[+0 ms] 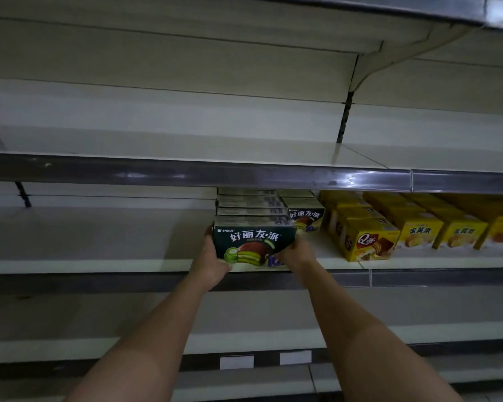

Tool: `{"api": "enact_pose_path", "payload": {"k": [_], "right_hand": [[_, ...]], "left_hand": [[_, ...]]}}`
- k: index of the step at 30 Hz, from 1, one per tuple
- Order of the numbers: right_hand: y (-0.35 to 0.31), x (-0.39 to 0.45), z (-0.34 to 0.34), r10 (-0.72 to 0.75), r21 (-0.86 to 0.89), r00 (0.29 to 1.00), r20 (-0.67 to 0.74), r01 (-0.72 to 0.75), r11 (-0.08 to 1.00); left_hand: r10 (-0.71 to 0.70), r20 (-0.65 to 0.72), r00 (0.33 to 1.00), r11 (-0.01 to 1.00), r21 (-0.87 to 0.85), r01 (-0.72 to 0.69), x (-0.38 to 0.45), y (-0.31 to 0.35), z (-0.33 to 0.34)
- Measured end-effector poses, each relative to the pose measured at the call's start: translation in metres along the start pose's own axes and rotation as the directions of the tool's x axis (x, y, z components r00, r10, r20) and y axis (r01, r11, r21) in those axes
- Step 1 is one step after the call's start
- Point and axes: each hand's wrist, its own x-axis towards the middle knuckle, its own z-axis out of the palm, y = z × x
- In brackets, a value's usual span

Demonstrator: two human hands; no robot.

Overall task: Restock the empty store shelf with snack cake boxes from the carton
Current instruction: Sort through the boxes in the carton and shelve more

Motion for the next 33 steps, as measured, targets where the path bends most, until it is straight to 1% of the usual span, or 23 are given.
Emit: {"api": "enact_pose_path", "payload": {"k": [3,5,8,11,14,18,22,25,29,33], "right_hand": [[-0.001,0.0,-0.005,0.001,-0.149,1.0,-0.005,-0.002,0.989],[0.0,0.004,-0.008,-0.006,-0.212,1.0,-0.018,0.002,0.977],[0.0,0.011,-0.006,-0.007,-0.203,0.999,-0.044,-0.003,0.979],[0.0,0.015,-0.003,0.017,-0.163,0.998,-0.058,-0.027,0.986],[0.0,0.016,0.0,0.021,-0.128,0.999,-0.043,-0.026,0.991],[0.002,0.015,0.001,0.041,-0.054,0.999,-0.021,-0.042,0.998],[0.004,0.01,0.0,0.009,-0.021,1.0,-0.01,-0.009,1.0],[0.006,0.008,-0.001,-0.024,-0.01,1.0,-0.002,0.024,1.0],[0.011,0.008,-0.001,-0.043,-0.028,0.999,-0.003,0.043,0.999],[0.016,0.007,0.004,0.022,0.065,0.999,-0.029,-0.02,0.998]], "left_hand": [[0.028,-0.039,0.999,0.983,0.183,-0.02,0.005,-0.001,0.001],[0.042,-0.084,0.996,0.962,0.271,-0.018,0.008,0.001,0.003],[0.029,-0.148,0.989,0.938,0.345,0.024,0.009,0.003,0.008],[0.01,-0.165,0.986,0.933,0.357,0.05,0.012,0.002,0.011],[0.007,-0.174,0.985,0.941,0.335,0.053,0.014,0.002,0.013],[-0.003,-0.132,0.991,0.965,0.26,0.037,0.011,0.002,0.011],[-0.018,-0.098,0.995,0.998,0.054,0.023,0.006,0.007,0.01],[-0.023,-0.064,0.998,0.997,-0.079,0.018,0.004,0.011,0.01],[0.001,-0.084,0.996,0.998,-0.056,-0.005,-0.002,0.009,0.009],[0.001,-0.11,0.994,1.0,-0.028,-0.004,-0.005,0.007,0.011]]}}
